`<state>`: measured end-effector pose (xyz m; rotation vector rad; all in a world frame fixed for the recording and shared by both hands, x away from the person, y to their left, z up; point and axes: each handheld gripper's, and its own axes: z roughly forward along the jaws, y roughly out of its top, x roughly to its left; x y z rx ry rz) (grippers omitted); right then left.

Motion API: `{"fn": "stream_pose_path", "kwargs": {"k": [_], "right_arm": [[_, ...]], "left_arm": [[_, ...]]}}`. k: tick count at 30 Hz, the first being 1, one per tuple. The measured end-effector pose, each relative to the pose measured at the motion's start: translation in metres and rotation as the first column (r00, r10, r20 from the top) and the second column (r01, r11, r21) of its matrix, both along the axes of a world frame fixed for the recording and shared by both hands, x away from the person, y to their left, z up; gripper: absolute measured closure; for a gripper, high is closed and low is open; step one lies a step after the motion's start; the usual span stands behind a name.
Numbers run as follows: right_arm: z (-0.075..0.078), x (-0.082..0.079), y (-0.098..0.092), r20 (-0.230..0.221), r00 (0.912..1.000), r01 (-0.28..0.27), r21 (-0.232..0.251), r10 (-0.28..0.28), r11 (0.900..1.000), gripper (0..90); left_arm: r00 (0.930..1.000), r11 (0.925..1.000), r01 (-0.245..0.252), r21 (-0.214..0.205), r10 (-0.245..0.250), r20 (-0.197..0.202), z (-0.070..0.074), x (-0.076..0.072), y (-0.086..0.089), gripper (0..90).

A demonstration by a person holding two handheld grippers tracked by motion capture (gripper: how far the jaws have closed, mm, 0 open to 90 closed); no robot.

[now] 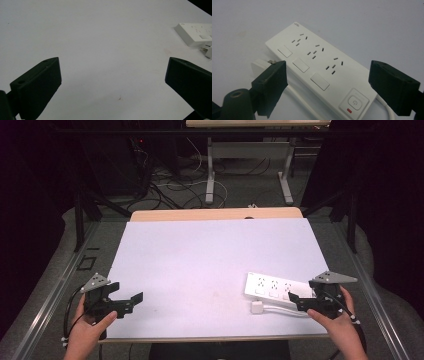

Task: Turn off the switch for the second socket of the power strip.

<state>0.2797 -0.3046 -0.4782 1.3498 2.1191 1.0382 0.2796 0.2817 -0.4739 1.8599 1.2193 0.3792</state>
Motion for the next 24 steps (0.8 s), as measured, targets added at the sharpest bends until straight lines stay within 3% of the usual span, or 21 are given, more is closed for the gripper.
{"fn": "stream_pose_path", "kwargs": {"k": [3, 9, 14, 21, 24], "right_arm": [[0.002, -0.001, 0.003, 0.018, 0.9998, -0.009, -0.002, 0.009, 1.0, 17.4], [0.002, -0.002, 0.006, 0.002, 0.9998, -0.019, 0.009, 0.018, 0.9998, 27.3], [0.0, 0.002, 0.006, -0.032, 0.9994, -0.012, 0.008, 0.012, 0.9999, 29.3], [-0.002, 0.009, 0.007, -0.031, 0.9995, 0.002, -0.002, -0.002, 1.0, 29.9], [0.001, 0.013, 0.008, -0.039, 0.9986, -0.036, -0.019, 0.035, 0.9992, 29.9]], "left_arm": [[1.0, 1.0, -0.004, -0.007, 0.004, 0.001, 0.0, 0.0, 0.0, 0.6], [1.0, 0.9999, 0.002, -0.013, -0.002, -0.004, -0.001, -0.001, 0.001, 0.6], [1.0, 0.9999, 0.005, -0.009, -0.005, -0.003, 0.001, -0.002, -0.001, 0.6], [0.9999, 0.9999, 0.009, -0.01, -0.009, -0.008, 0.003, -0.003, -0.001, 0.6], [0.9999, 0.9999, 0.015, -0.004, -0.015, -0.006, 0.004, -0.003, -0.001, 0.6]]}}
